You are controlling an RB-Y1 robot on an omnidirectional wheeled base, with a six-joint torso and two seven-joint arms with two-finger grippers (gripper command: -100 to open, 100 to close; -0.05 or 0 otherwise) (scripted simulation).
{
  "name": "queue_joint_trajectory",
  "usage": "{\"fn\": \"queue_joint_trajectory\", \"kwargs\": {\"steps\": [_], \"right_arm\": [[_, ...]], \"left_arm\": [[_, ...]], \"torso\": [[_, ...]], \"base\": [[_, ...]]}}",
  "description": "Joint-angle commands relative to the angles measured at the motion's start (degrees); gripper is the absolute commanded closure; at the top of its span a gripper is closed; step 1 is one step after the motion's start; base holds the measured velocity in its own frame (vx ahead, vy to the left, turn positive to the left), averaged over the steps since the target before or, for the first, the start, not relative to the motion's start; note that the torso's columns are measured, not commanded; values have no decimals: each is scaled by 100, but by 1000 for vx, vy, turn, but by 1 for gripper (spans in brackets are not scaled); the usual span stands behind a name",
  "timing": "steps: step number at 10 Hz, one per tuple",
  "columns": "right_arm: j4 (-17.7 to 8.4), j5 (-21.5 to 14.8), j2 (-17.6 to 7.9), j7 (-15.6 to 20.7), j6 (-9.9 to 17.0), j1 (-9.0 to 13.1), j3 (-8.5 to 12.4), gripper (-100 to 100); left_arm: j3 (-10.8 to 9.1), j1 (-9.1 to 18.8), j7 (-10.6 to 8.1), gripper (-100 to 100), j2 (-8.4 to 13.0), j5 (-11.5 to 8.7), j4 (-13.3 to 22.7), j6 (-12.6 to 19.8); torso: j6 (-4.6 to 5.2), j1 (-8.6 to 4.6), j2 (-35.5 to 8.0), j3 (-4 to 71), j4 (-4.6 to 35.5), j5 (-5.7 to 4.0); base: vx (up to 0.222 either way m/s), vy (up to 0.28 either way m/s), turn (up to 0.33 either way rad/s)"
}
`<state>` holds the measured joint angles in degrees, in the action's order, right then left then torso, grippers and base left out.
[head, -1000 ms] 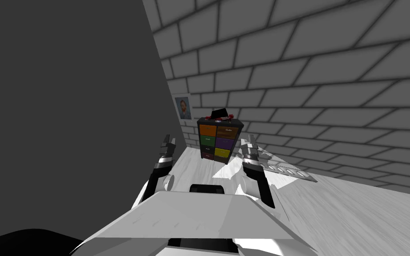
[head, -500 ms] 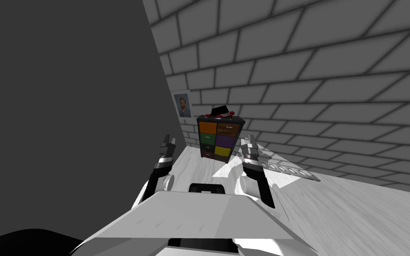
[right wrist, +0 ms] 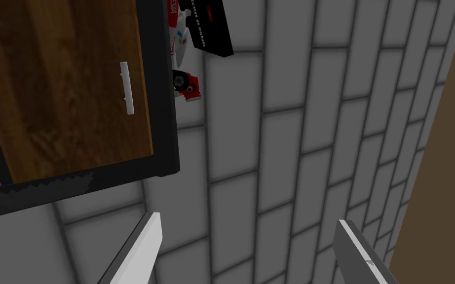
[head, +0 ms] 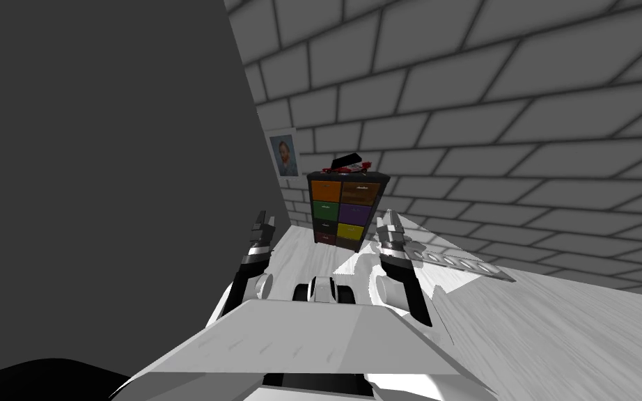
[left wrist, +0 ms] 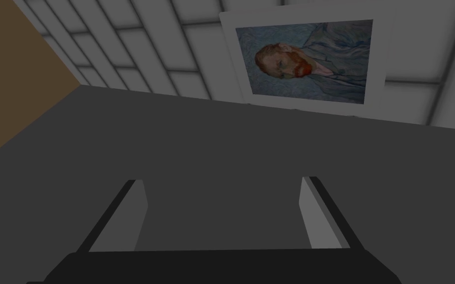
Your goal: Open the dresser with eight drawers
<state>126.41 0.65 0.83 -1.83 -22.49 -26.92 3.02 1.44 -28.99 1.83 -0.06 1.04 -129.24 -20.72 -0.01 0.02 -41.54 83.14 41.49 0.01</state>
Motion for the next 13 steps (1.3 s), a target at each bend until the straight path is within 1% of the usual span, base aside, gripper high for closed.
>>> {"fn": "queue_joint_trajectory", "kwargs": {"steps": [1, 2, 3, 4, 5, 6, 7, 8, 9, 10, 11, 12, 13], "right_arm": [[-44, 421, -455, -127, -84, 123, -119, -100], [-66, 591, -608, -200, -133, 184, -185, -100], [-66, 702, -608, -200, -133, 184, -185, -100], [-91, 905, -739, -286, -190, 255, -258, -100], [-91, 999, -739, -286, -190, 255, -258, -100], [-119, 1207, -847, -384, -252, 336, -337, -100], [-119, 1334, -847, -384, -252, 336, -337, -100], [-149, 1525, -936, -493, -320, 425, -422, -100], [-149, 1699, -936, -493, -320, 425, -422, -100], [-181, 1874, -1007, -611, -393, 522, -511, -100], [-181, 2043, -1007, -611, -393, 522, -511, -100], [-181, 2101, -1007, -611, -393, 522, -511, -100], [-215, 2329, -1061, -738, -470, 625, -603, -100]], "left_arm": [[0, 0, 0, 0, 0, 0, 1, 0], [0, 0, 0, 0, 0, 0, 1, 0], [0, -1, 0, 0, 0, 0, 1, 0], [0, -1, 0, 0, 0, 0, 1, 0], [0, -1, 0, 0, 0, 0, 1, 0], [0, -1, 0, 0, 0, 0, 1, 0], [0, 0, 0, 0, 0, 0, 1, 0], [0, 0, 0, 0, 0, 0, 1, 0], [0, 0, 0, 0, 0, 0, 1, 0], [0, -1, 0, 0, 0, 0, 1, 0], [0, -1, 0, 0, 0, 0, 1, 0], [0, -1, 0, 0, 0, 0, 1, 0], [0, -1, 0, 0, 0, 0, 1, 0]], "torso": [[0, 5, -53, 112, 56, 1], [0, 5, -65, 139, 72, 2], [0, 2, -67, 145, 76, 0], [2, -5, -72, 144, 78, -2], [0, -5, -74, 143, 79, -2], [1, -5, -78, 141, 80, -2], [0, -2, -77, 141, 80, -1], [1, -3, -78, 141, 80, -1], [0, 1, -76, 142, 80, 0], [1, -2, -74, 143, 79, 0], [0, -1, -71, 145, 79, -1], [1, -4, -73, 144, 79, -1], [2, -8, -78, 141, 80, -2]], "base": [[14, 37, 26], [27, 39, 45], [27, 26, 12], [30, 26, 25], [21, 22, 16], [21, 25, 29], [17, 22, 22], [17, 33, 39], [20, 28, 20], [27, 32, 36], [25, 28, 21], [14, 15, -2], [23, 26, 39]]}}
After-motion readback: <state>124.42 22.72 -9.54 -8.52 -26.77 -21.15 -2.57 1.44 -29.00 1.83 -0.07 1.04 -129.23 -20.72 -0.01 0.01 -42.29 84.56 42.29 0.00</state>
